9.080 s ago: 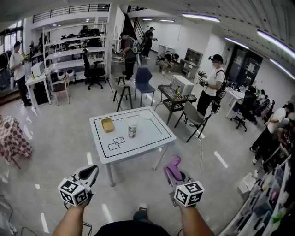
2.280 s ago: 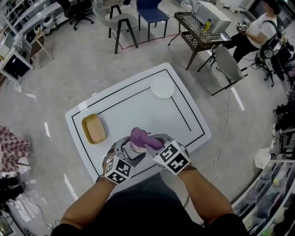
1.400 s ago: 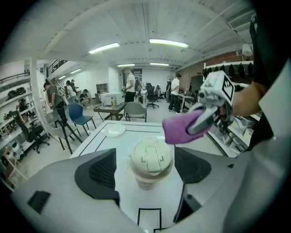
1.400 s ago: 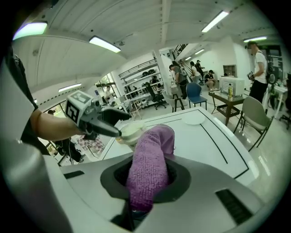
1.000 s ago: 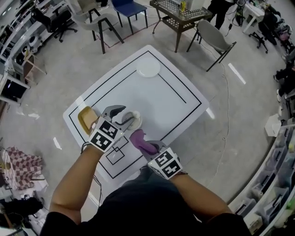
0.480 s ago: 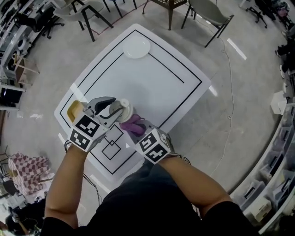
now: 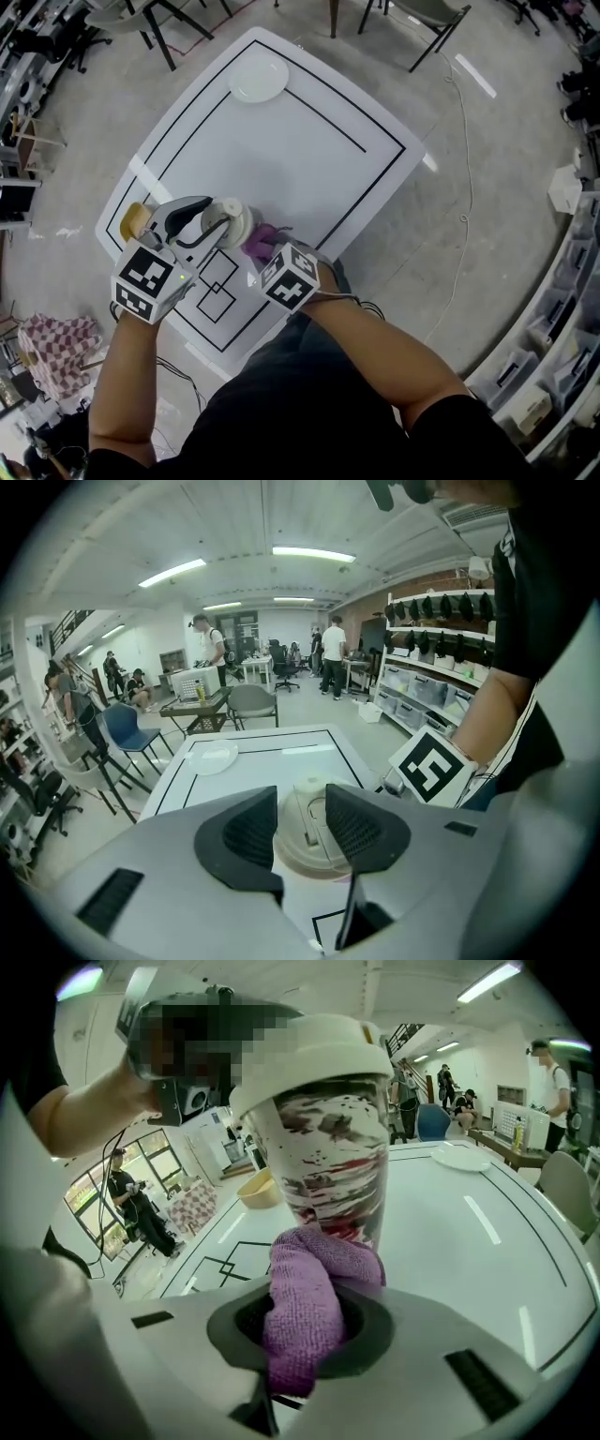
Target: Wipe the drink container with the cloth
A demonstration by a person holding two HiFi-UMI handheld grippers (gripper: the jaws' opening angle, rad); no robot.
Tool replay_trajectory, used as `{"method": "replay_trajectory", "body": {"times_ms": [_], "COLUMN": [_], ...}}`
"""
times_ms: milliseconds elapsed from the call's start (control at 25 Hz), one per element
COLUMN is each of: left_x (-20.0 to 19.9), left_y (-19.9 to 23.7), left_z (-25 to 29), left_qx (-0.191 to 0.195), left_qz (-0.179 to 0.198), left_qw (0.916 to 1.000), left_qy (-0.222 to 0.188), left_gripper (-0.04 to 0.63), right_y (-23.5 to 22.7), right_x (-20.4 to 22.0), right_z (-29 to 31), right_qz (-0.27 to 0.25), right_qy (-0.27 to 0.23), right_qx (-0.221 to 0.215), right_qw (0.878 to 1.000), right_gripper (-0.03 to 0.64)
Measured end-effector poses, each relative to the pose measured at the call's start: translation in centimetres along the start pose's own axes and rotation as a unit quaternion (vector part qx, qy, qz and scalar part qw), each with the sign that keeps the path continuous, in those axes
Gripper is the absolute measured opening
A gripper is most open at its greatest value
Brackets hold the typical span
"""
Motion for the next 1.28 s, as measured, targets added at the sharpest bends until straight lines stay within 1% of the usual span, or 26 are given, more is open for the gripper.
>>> {"method": "replay_trajectory", "body": {"times_ms": [240,400,520,720,800,920,1080,1280], "left_x": [0.2,0.1,-0.1,0.0,-0.1,-0.1,0.0,-0.3], "left_y": [0.0,0.1,0.2,0.4,0.4,0.5,0.7,0.9], "left_z": [0.1,0.1,0.2,0.3,0.4,0.5,0.5,0.7], "left_qx": [0.004,0.01,0.014,0.013,0.013,0.014,0.015,0.014], "left_qz": [0.002,0.005,-0.004,-0.022,-0.03,-0.032,-0.037,-0.052], "left_qw": [1.0,0.9999,0.9999,0.9996,0.9994,0.9993,0.999,0.9982], "left_qy": [-0.006,-0.002,-0.004,-0.011,-0.015,-0.016,-0.017,-0.028], "left_gripper": [0.183,0.183,0.183,0.183,0.183,0.183,0.183,0.183], "right_y": [-0.5,-2.2,-3.7,-4.0,-3.7,-3.4,-3.7,-4.8], "right_x": [-0.1,-0.5,-1.7,-6.3,-7.3,-7.8,-7.5,-5.9], "right_z": [-2.4,-6.0,-8.1,-9.4,-9.1,-8.1,-7.1,-5.0], "right_qz": [0.014,0.009,0.001,-0.034,-0.043,-0.046,-0.05,-0.056], "right_qy": [-0.005,0.003,-0.01,-0.079,-0.09,-0.093,-0.087,-0.055], "right_qx": [-0.012,0.003,0.007,-0.037,-0.057,-0.082,-0.104,-0.119], "right_qw": [1.0,1.0,1.0,0.996,0.993,0.991,0.99,0.99], "right_gripper": [0.067,0.067,0.067,0.067,0.067,0.067,0.067,0.067]}}
Point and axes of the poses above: the fingertips, and each gripper's own axes: z forward along the fingers, y to its left, x out of its underside, the point moved 5 cm from there along -z, backward along the fingers, and after that the axes turned 15 degrees about -y, right-handed, at the moved point
